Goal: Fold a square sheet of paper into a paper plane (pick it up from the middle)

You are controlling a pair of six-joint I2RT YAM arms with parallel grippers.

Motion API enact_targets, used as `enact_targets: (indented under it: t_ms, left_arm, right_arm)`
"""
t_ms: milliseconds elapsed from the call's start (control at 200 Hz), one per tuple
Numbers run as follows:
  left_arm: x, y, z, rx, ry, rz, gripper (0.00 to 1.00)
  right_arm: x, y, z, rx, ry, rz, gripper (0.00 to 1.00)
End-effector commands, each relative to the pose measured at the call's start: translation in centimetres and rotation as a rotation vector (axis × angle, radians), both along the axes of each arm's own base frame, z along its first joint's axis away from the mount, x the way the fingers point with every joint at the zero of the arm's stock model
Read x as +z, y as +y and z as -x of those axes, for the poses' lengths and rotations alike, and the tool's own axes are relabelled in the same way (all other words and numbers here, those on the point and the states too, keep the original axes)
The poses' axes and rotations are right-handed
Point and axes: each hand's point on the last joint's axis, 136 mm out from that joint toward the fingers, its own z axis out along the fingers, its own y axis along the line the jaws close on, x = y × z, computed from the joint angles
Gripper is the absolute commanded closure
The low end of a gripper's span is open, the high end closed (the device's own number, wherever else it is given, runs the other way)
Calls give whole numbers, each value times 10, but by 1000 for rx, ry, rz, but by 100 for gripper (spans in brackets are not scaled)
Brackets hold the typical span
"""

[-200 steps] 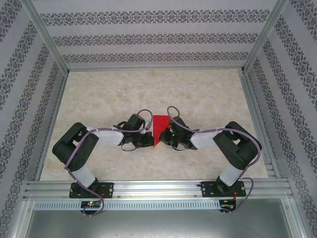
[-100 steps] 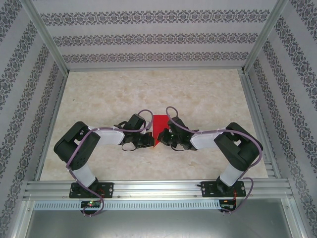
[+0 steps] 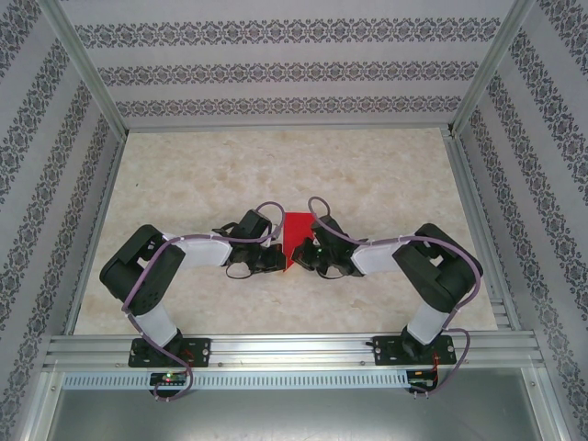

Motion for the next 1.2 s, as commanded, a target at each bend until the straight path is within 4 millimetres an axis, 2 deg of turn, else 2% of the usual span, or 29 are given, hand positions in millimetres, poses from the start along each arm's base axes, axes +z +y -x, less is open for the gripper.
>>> enact_targets:
  t_ms: [0,145,470,674,819,924,1019,1194]
  left_arm:
    - [-46,46,33,-7,116,-253,100]
    - [-50,53,39,-19,127,-286,100]
    - [-53,54,41,-28,139,-293,100]
    - [-51,52,39,-29,133,-287,100]
    - [-45,47,35,-36,116,-267,100]
    - [-35,35,27,-46,84,-210,100]
    - [-16,19,18,-63,40,-130,100]
    - [20,-1,8,-85,-45,-5,98]
  right_arm:
    - [-12,-24,-13,-45,3,80,98]
    - [-13,-39,-27,-63,-1,102,98]
    - [-19,-78,-54,-107,-24,166,98]
    - [-12,-89,-68,-116,-52,178,98]
    - [20,-79,-73,-91,-143,136,97]
    - [40,-64,-64,-49,-191,107,97]
    - [42,-50,-50,-20,-189,90,97]
    - [34,-23,-33,23,-152,56,96]
